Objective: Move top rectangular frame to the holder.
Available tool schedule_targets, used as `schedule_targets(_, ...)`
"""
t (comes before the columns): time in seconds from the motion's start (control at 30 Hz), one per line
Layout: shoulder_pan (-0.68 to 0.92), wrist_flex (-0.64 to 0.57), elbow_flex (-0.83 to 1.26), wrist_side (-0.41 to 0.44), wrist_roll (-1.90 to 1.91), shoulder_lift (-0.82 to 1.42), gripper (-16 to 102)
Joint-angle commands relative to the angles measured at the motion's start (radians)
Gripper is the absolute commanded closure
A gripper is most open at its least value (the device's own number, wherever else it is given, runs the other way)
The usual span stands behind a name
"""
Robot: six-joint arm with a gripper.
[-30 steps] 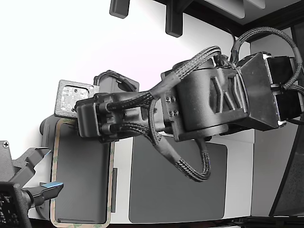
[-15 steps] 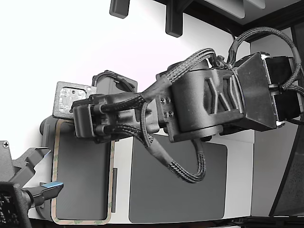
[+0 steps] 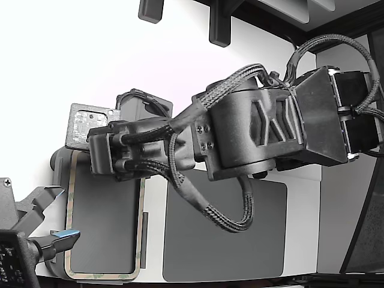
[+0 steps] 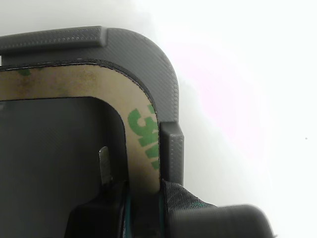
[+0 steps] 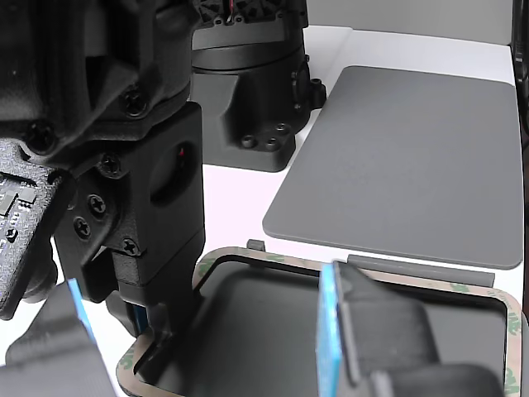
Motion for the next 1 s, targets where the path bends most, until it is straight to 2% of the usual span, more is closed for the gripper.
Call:
schedule_targets(0.0,-0.015,-0.008,-0.014,0.005,-0.002,0.023,96)
schedule_targets(0.97,-0.015,-0.057,0.029,-0.006,-0.011,0.017,96)
